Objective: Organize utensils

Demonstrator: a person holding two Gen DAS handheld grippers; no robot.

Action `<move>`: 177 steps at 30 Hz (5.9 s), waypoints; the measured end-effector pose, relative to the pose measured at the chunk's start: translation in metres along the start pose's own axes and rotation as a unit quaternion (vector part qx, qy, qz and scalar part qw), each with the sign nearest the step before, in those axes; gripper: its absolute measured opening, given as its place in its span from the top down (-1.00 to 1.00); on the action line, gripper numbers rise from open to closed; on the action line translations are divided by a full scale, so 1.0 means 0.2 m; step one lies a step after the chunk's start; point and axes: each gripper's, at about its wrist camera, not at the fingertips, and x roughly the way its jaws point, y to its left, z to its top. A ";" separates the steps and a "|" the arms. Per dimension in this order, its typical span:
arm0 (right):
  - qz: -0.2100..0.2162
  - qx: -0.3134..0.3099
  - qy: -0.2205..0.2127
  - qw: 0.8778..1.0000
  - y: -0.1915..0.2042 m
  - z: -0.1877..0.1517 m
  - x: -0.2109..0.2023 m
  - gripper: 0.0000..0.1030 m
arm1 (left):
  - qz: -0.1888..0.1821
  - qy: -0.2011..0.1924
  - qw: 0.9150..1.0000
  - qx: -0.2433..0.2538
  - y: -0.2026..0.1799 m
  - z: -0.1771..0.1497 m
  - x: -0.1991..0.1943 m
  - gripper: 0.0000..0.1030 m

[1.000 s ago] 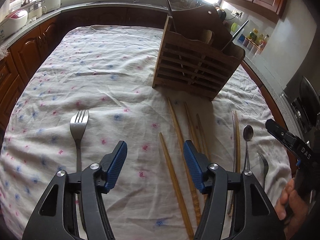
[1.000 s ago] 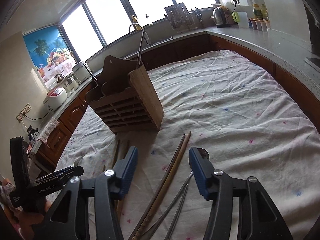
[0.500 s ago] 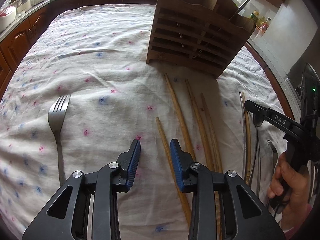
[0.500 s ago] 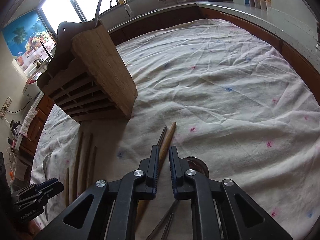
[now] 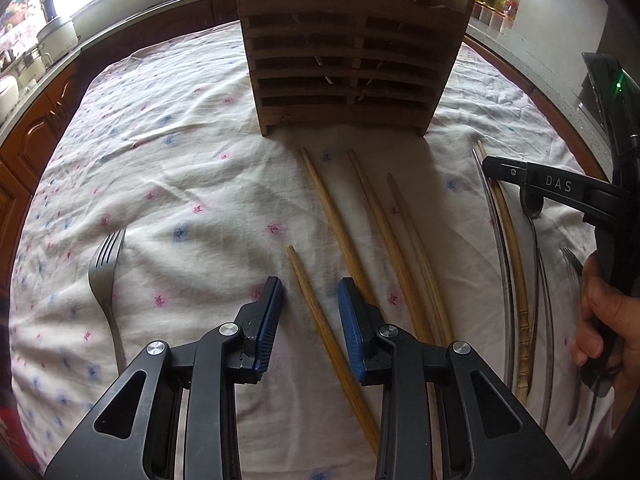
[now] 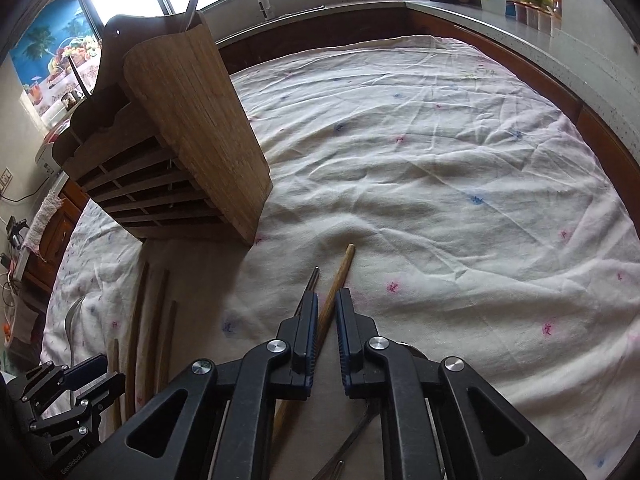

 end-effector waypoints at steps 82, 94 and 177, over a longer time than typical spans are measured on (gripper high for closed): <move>0.136 -0.028 -0.226 0.964 0.22 0.11 -1.05 0.90 | -0.090 -0.275 0.955 -0.062 0.29 0.18 -1.11 0.95; 0.139 -0.031 -0.255 0.957 0.25 0.31 -1.09 0.90 | -0.081 -0.327 0.940 -0.055 0.33 0.43 -1.24 0.95; 0.170 0.047 -0.259 0.950 -0.03 0.11 -1.08 0.90 | -0.112 0.004 0.990 -0.092 0.26 0.02 -0.20 0.88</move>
